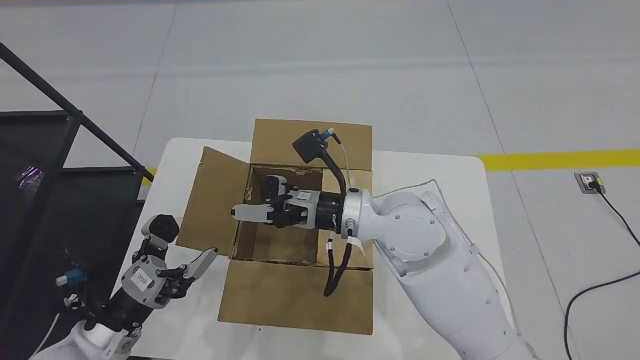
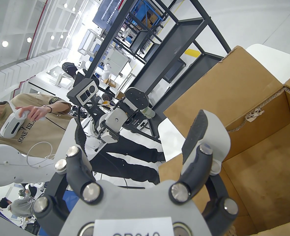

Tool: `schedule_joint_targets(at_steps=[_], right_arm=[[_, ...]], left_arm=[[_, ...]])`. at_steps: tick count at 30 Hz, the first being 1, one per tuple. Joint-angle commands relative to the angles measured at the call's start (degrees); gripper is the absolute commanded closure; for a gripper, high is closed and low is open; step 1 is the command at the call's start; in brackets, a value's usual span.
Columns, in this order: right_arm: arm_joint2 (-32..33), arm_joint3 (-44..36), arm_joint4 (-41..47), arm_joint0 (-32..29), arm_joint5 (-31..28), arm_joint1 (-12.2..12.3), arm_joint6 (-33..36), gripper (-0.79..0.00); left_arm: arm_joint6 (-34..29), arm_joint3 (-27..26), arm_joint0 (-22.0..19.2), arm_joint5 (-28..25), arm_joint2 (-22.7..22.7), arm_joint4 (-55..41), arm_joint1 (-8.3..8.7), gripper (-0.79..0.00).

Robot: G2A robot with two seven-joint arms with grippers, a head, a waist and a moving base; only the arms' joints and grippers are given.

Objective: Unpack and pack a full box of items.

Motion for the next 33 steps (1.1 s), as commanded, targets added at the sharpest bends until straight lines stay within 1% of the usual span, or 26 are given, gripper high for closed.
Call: schedule_joint_targets(at_steps=[1, 6, 9, 10, 11, 14, 18, 24, 25, 26, 27, 28, 33], right_arm=[[0.00, 0.00, 0.00, 0.00, 0.00, 0.00, 0.00, -0.785], [0.00, 0.00, 0.00, 0.00, 0.00, 0.00, 0.00, -0.785], [0.00, 0.00, 0.00, 0.00, 0.00, 0.00, 0.00, -0.785], [0.42, 0.04, -0.17, -0.46, -0.02, 0.06, -1.06, -0.785], [1.24, -0.07, -0.70, -1.27, -0.62, 0.25, -2.37, -0.785], [4.11, -1.04, -0.74, -3.18, -3.21, 0.92, -3.43, -0.785], [8.04, -4.43, -1.92, -6.17, -5.77, 1.94, -4.18, -0.785], [16.00, -9.31, -6.41, -11.77, -6.30, 3.76, -5.49, -0.785], [17.41, -10.02, -7.30, -12.94, -6.45, 4.05, -6.07, -0.785], [18.77, -10.54, -7.69, -14.22, -6.62, 4.32, -6.57, -0.785], [20.30, -11.09, -8.45, -15.39, -6.80, 4.62, -7.03, -0.785], [22.04, -11.56, -9.32, -16.53, -6.96, 4.91, -7.96, -0.785], [29.20, -11.95, -10.97, -22.04, -8.33, 6.04, -12.21, -0.785]], left_arm=[[0.00, 0.00, 0.00, 0.00, 0.00, 0.00, 0.00, -0.785], [-0.30, 0.47, -0.69, 0.52, 1.05, -0.11, -0.05, -0.785], [-0.93, 1.41, -1.56, 0.46, 2.12, -1.84, -0.07, -0.785], [-1.49, 1.66, -1.95, 0.35, 2.32, -2.09, -0.04, -0.785], [-1.94, 1.83, -2.37, 0.28, 2.54, -2.12, -0.01, -0.785], [-3.43, 2.21, -3.66, -0.08, 3.68, -2.91, 0.05, -0.785], [-6.47, 3.40, -6.13, -0.04, 6.05, -5.59, 0.13, -0.785], [-13.63, 7.88, -11.96, 1.35, 11.48, -12.11, 0.19, -0.785], [-13.74, 8.65, -13.28, 2.65, 11.82, -10.06, 0.20, -0.785], [-13.32, 8.76, -14.17, 3.29, 13.08, -5.66, 0.18, -0.785], [-13.33, 9.49, -14.15, 2.68, 15.89, -6.64, -0.02, -0.785], [-13.61, 10.35, -14.72, 2.94, 17.62, -8.83, -0.19, -0.785], [-14.42, 12.60, -18.40, 4.89, 23.84, -5.93, -0.69, -0.785]])
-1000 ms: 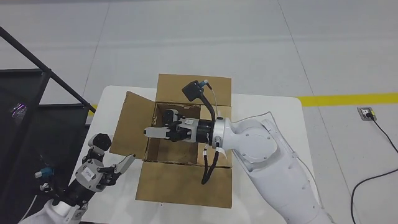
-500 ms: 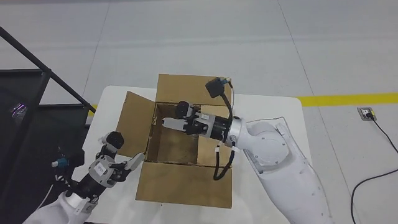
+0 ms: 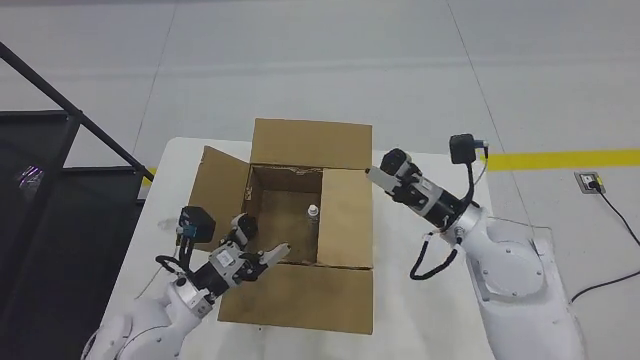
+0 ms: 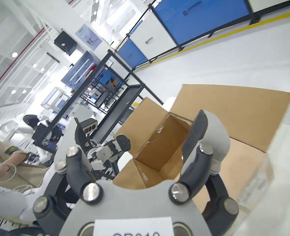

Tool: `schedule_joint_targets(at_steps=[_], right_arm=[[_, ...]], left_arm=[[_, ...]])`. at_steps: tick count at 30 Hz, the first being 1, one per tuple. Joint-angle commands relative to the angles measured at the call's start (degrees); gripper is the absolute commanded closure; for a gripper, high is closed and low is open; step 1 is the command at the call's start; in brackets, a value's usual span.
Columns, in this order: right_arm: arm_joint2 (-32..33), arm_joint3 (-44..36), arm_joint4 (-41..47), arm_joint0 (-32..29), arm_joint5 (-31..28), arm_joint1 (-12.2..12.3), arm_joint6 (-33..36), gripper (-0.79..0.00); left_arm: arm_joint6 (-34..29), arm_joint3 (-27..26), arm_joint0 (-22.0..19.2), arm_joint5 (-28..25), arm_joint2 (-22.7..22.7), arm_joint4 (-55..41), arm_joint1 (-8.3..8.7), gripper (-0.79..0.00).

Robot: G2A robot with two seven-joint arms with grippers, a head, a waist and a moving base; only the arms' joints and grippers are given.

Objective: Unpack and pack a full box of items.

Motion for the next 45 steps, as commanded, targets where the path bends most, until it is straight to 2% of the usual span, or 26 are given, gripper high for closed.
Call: schedule_joint_targets(at_steps=[1, 6, 17, 19, 25, 29, 32, 38, 45], right_arm=[[2.84, 0.41, -0.11, -1.88, -0.48, 0.39, -1.63, -0.785], [6.82, 2.60, 1.58, -4.42, -1.95, 1.03, -3.66, -0.785], [6.82, 2.60, 1.58, -4.42, -1.95, 1.03, -3.66, -0.785], [6.17, 2.61, -1.29, -4.47, -1.01, 1.07, -5.32, -0.785], [6.14, 2.52, -4.68, -3.98, 0.70, 1.42, -9.01, -0.785], [8.31, 2.59, -3.61, -5.35, 0.77, 1.86, -10.05, -0.785], [10.10, 2.89, -2.17, -6.41, 0.53, 2.21, -10.34, -0.785], [12.64, 2.38, -0.19, -8.21, 0.27, 2.82, -11.04, -0.785], [13.73, 2.03, 1.37, -9.20, 0.31, 3.37, -11.55, -0.785]], left_arm=[[-0.41, 0.87, -1.22, 0.64, 2.76, 0.53, -0.24, -0.785], [-3.17, 2.88, -4.31, 3.00, 5.53, -0.56, -0.56, -0.785], [-3.17, 2.88, -4.31, 3.00, 5.53, -0.56, -0.56, -0.785], [-3.98, 3.87, -4.11, 4.49, 6.31, -7.18, -0.83, -0.785], [-13.29, 10.08, -10.53, 11.85, 9.28, -23.59, -1.64, -0.785], [-20.28, 16.18, -15.45, 13.78, 10.50, -35.98, -2.14, -0.785], [-25.25, 20.66, -18.89, 14.55, 11.51, -41.89, -2.41, -0.785], [-29.69, 28.13, -24.53, 13.58, 15.05, -45.09, -3.13, -0.785], [-28.89, 32.65, -28.60, 12.92, 19.20, -40.91, -3.88, -0.785]])
